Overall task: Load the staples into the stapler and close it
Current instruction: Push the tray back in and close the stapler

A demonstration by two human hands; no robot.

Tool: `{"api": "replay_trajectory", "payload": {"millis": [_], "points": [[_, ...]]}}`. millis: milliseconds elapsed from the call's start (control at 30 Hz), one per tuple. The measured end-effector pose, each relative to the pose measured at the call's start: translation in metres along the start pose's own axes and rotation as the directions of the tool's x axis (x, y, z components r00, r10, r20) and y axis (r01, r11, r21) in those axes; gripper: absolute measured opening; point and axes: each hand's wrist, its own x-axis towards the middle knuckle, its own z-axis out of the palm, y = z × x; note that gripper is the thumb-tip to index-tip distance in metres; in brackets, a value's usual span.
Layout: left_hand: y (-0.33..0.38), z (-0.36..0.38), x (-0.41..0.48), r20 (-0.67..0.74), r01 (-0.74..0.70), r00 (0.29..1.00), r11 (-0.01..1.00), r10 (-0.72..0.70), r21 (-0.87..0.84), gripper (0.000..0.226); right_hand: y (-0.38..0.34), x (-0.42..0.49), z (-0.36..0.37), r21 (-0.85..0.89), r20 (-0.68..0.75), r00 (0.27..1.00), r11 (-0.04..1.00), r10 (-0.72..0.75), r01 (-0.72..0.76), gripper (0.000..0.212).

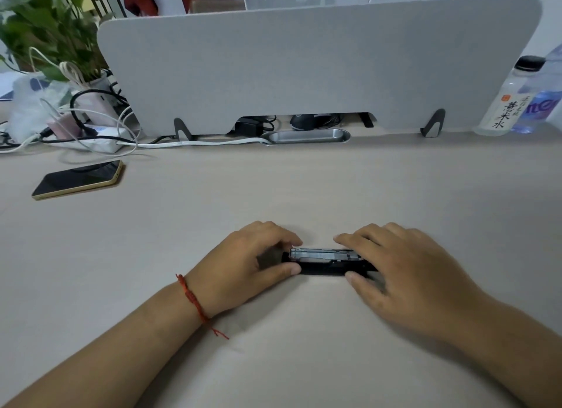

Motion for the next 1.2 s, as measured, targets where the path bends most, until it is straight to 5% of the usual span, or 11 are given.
{"api": "replay_trajectory", "payload": {"millis": [133,267,400,667,867,1200], "points": [[-0.002,0.000,0.003,0.037,0.013,0.999,0.999,-0.011,-0.039,0.019,0.024,-0.007,-0.024,-0.083,0.126,0.988,0.994,0.085,-0.075,0.063],[-0.002,0.000,0.002,0.045,0.046,0.998,0.996,-0.042,-0.082,0.016,0.048,-0.027,-0.042,-0.008,0.172,0.964,0.979,0.203,-0.205,0.056],[-0.002,-0.001,0.002,0.037,0.098,0.995,0.987,-0.094,-0.127,0.017,0.052,-0.031,-0.046,0.169,0.173,0.954,0.947,0.245,-0.274,0.026],[0.000,0.000,0.001,-0.006,0.149,0.988,0.967,-0.154,-0.206,0.013,0.052,-0.027,-0.052,0.488,0.171,0.938,0.801,0.302,-0.347,0.031],[0.008,0.003,0.005,0.006,0.128,0.992,0.976,-0.129,-0.177,0.011,0.032,-0.011,-0.068,0.748,0.087,0.962,0.620,0.261,-0.236,0.032],[0.012,0.002,0.005,0.007,0.173,0.985,0.969,-0.175,-0.176,0.019,-0.029,0.028,-0.019,0.604,-0.077,0.990,0.795,0.119,-0.049,0.034]]}}
